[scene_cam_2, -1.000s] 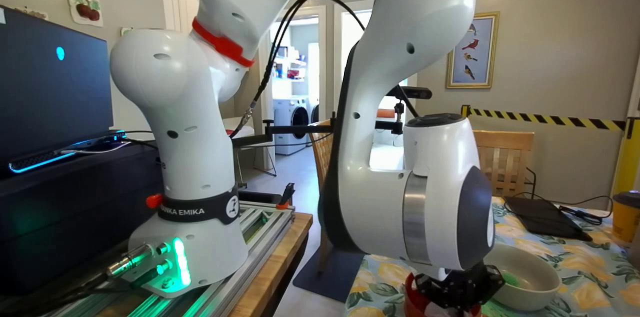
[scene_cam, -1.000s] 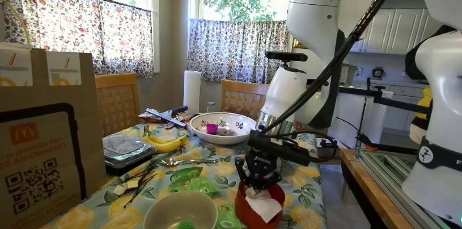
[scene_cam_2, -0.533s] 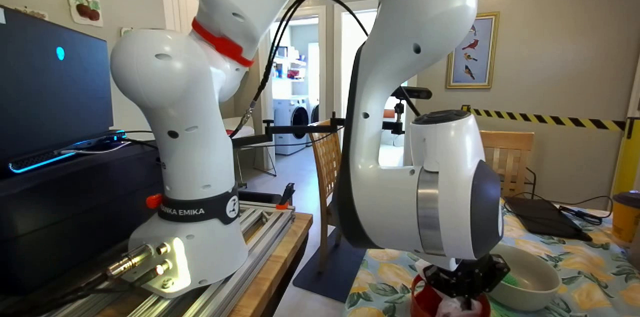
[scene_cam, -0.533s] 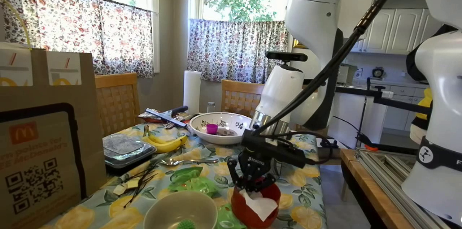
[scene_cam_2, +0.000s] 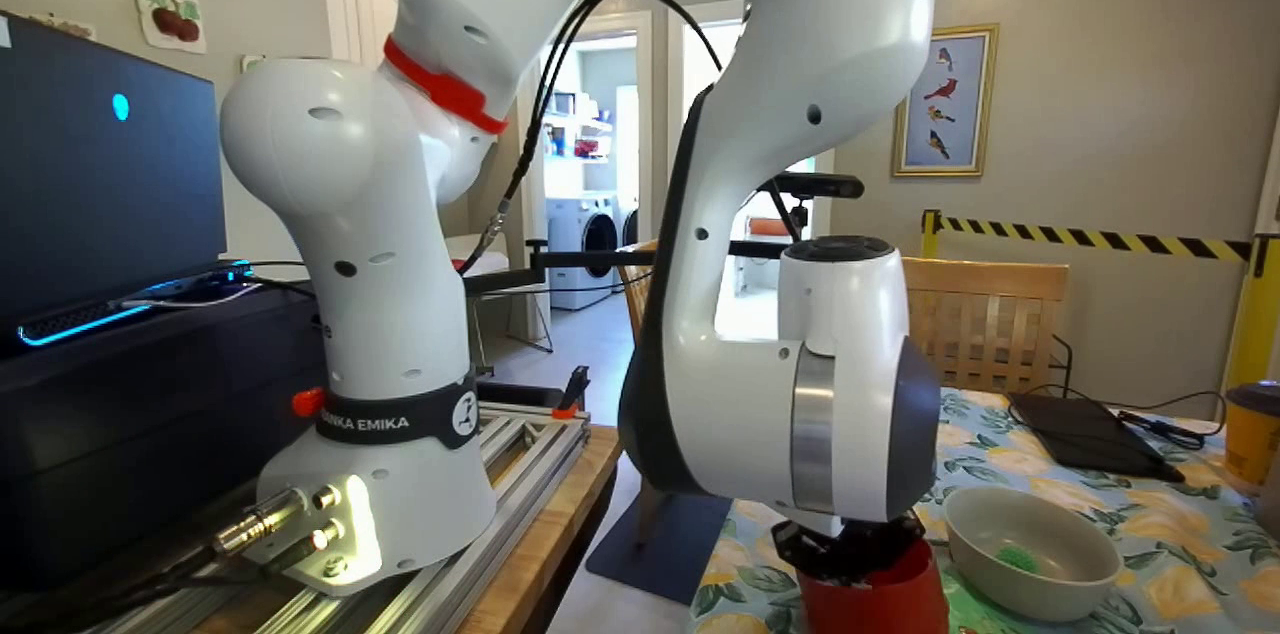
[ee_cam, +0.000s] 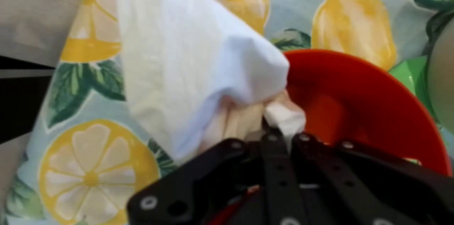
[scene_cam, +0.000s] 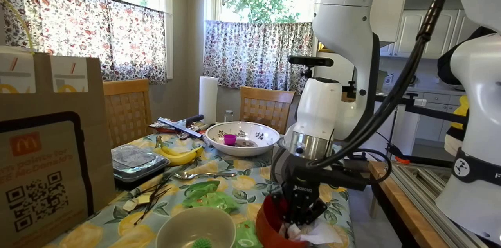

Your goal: Shift the orange bowl to the left, then wipe it with a tissue

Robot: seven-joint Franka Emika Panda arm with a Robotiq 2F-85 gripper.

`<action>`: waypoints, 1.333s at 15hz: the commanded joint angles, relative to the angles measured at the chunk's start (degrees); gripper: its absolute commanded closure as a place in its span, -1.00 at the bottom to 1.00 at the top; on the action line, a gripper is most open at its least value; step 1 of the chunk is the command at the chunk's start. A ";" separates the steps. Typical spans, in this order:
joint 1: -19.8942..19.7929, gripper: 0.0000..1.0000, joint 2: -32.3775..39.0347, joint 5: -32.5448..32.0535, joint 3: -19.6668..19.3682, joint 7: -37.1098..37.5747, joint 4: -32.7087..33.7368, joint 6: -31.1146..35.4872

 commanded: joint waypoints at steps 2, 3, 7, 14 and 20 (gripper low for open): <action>-0.46 0.99 -2.98 1.79 -2.45 1.43 -2.38 -3.11; -0.42 0.99 -3.30 2.40 -3.03 1.38 -2.37 -3.66; -1.34 0.99 -3.79 5.29 -3.91 1.40 -1.81 -5.41; -2.83 0.99 -4.27 9.76 -2.82 1.41 0.28 -6.94; -1.89 0.99 -3.39 8.58 -1.59 1.28 2.85 -4.83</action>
